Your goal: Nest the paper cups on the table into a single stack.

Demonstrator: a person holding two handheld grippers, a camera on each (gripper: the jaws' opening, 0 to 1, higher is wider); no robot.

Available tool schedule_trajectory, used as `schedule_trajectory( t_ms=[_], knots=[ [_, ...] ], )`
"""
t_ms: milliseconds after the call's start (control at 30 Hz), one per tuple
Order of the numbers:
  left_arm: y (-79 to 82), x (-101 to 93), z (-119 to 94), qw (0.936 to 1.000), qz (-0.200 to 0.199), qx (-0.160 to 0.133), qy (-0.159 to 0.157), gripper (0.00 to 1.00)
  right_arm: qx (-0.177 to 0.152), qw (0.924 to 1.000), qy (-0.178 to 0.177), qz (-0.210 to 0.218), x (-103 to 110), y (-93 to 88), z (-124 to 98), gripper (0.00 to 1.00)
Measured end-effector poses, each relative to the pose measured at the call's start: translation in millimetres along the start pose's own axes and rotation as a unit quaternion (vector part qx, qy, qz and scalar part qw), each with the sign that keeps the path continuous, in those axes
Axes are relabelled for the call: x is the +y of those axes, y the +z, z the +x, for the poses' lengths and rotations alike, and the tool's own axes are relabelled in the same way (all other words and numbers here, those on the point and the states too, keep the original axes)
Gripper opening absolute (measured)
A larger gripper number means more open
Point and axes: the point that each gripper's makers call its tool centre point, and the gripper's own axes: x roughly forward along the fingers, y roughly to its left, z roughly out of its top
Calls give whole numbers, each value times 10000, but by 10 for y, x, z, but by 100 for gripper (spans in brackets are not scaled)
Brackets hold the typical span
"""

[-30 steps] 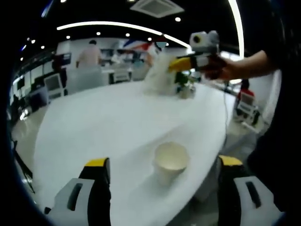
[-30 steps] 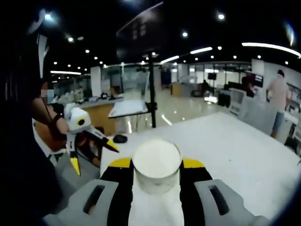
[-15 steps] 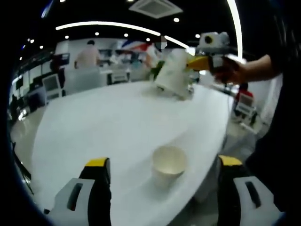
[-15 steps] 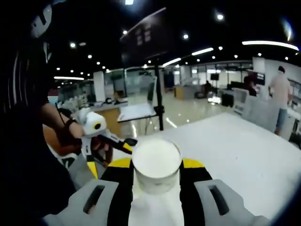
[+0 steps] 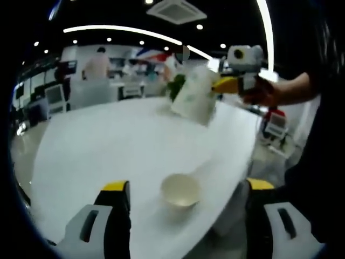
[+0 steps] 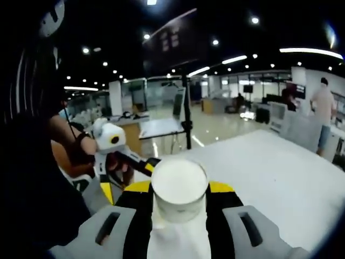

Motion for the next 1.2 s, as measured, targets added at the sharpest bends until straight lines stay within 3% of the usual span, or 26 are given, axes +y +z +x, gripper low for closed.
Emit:
schedule_trajectory(
  t_ms=[333,500,833,1067,1200],
  knots=[
    [188,-107,-18,9990,-284,-327,-150,73,-21,9999,88,85,93,-9,57,35],
    [300,-215,-6,9971,-453,-444,-409,65,-61,9997,198,148,154,5,102,35],
    [436,-284,40,9958,-396,-480,-673,51,-198,9985,387,324,256,43,183,35],
    [556,-344,45,9893,-849,-777,-898,47,-216,9975,471,479,292,11,200,35],
    [560,-325,53,9890,-848,-820,-891,46,-215,9972,499,517,310,4,202,35]
  ],
)
